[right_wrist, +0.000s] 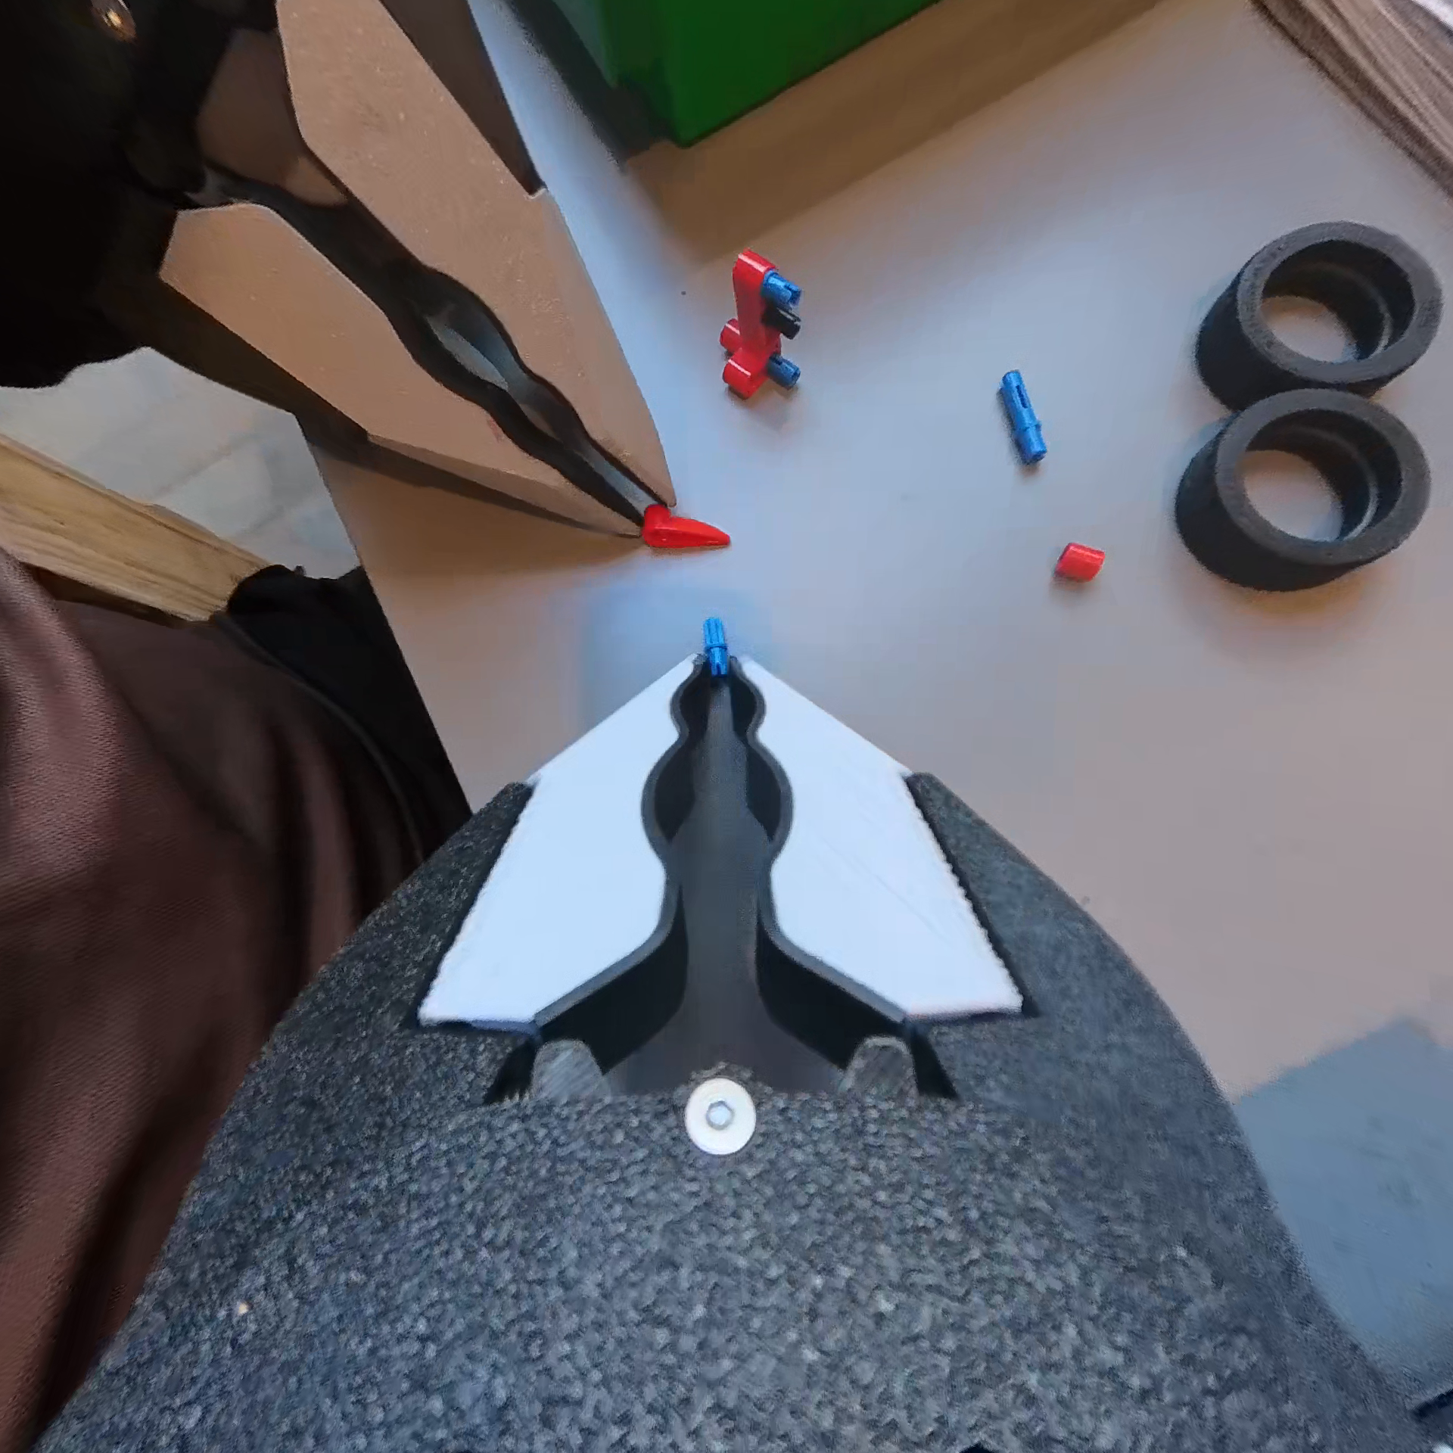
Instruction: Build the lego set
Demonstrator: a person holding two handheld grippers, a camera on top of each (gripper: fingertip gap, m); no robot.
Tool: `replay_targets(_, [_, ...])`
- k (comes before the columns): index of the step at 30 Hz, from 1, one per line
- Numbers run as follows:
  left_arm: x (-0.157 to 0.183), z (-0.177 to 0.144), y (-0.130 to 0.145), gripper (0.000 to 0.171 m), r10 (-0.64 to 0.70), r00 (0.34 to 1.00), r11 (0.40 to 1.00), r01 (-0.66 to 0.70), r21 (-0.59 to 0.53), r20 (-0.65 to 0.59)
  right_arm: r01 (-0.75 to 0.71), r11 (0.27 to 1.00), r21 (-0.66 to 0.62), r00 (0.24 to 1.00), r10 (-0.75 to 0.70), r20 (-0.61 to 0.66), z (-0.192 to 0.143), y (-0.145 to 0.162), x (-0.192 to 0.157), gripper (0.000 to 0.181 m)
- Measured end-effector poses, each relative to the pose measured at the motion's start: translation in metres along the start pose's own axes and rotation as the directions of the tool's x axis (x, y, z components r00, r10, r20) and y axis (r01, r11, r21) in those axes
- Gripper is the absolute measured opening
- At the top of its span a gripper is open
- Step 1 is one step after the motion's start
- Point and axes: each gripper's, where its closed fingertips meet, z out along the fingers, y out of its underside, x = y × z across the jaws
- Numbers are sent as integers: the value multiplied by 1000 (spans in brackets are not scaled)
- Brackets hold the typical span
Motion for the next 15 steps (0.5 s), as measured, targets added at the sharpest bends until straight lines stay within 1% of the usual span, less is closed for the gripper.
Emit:
replay_targets(3, [3, 1, -3, 4, -10, 1000, 1000, 10, -2, -8, 3, 1000, 3, 1000, -3, 14, 0, 0, 0, 3])
replay_targets(7, [10, 1, -8, 5, -36, 999, 999, 36, 3, -35, 51, 999, 0, 999, -51, 20, 0, 0, -3, 3])
replay_targets(8, [11, 0, -9, 4, -62, 997, 998, 62, 10, -39, 66, 998, -1, 997, -66, 26, 0, 1, -5, 3])
replay_targets(10, [16, -4, -14, 4, -129, 986, 991, 133, 33, -103, 101, 995, -1, 994, -101, 32, 1, 0, -8, 3])
replay_targets(11, [15, -7, -16, 4, -153, 982, 986, 159, 46, -111, 117, 993, -2, 993, -117, 28, 1, 0, -9, 3])
replay_targets(13, [6, -9, -12, 5, -179, 980, 982, 183, 43, -90, 141, 990, -4, 989, -141, 36, 2, 0, -10, 3])
replay_targets(15, [1, -9, -8, 12, -196, 976, 980, 199, 22, -98, 155, 988, -1, 987, -155, 47, 3, -2, -10, 3])
